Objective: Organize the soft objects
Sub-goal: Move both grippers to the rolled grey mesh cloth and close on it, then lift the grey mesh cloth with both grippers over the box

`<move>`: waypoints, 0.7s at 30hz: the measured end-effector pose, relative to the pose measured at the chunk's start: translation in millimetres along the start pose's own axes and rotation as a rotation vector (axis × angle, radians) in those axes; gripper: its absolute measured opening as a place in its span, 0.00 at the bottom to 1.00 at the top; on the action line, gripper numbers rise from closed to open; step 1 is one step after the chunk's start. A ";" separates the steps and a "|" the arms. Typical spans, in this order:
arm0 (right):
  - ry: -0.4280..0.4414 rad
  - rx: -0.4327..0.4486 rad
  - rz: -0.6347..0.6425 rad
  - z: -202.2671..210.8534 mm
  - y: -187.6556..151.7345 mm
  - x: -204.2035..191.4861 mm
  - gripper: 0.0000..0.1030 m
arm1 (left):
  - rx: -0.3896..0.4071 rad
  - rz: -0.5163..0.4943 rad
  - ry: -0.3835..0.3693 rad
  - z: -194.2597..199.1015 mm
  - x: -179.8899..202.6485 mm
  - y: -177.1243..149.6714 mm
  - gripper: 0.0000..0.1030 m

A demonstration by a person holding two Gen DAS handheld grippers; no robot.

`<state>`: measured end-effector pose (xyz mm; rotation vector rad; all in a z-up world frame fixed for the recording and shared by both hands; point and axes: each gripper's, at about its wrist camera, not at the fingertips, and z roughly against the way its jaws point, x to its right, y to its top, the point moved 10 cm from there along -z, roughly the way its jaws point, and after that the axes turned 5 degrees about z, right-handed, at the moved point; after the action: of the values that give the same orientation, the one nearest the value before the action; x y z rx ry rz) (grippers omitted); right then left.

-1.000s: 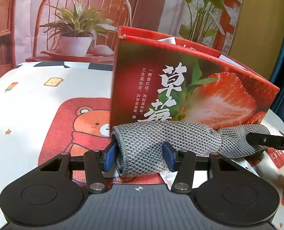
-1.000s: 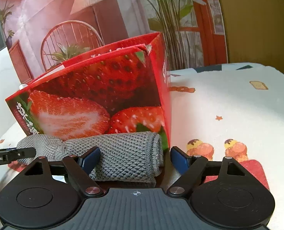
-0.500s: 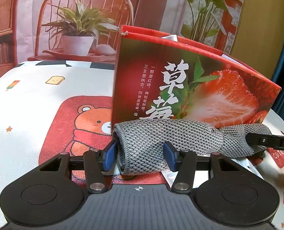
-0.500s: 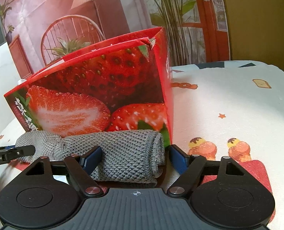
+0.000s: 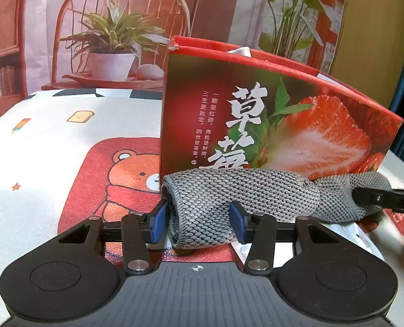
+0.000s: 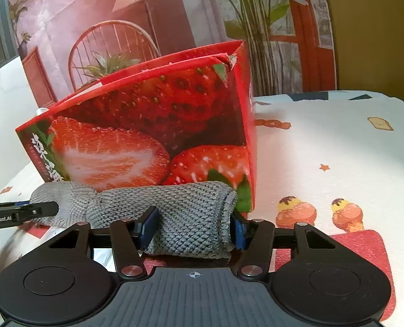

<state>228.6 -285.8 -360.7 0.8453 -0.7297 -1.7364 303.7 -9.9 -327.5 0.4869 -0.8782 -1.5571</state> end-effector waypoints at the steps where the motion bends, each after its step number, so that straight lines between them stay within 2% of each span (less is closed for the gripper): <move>1: 0.001 0.002 0.006 0.5 -0.1 -0.8 0.46 | -0.002 -0.013 -0.002 0.1 2.4 -0.1 0.38; 3: 0.003 0.001 0.018 0.8 -0.2 -2.8 0.43 | -0.002 -0.042 0.007 1.6 6.4 -0.3 0.34; 7: 0.013 0.030 0.028 9.9 3.7 -5.3 0.37 | -0.009 -0.053 0.015 11.0 8.6 0.4 0.17; 12: 0.045 0.066 0.026 30.8 10.5 -10.5 0.28 | 0.009 -0.056 -0.010 34.9 10.6 6.1 0.15; 21: 0.088 0.158 0.045 73.0 45.4 -28.3 0.26 | 0.107 -0.052 -0.077 88.7 28.4 30.5 0.14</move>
<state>199.2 -266.3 -277.3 0.9993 -0.8288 -1.6068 252.7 -14.3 -244.0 0.5332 -1.0189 -1.5904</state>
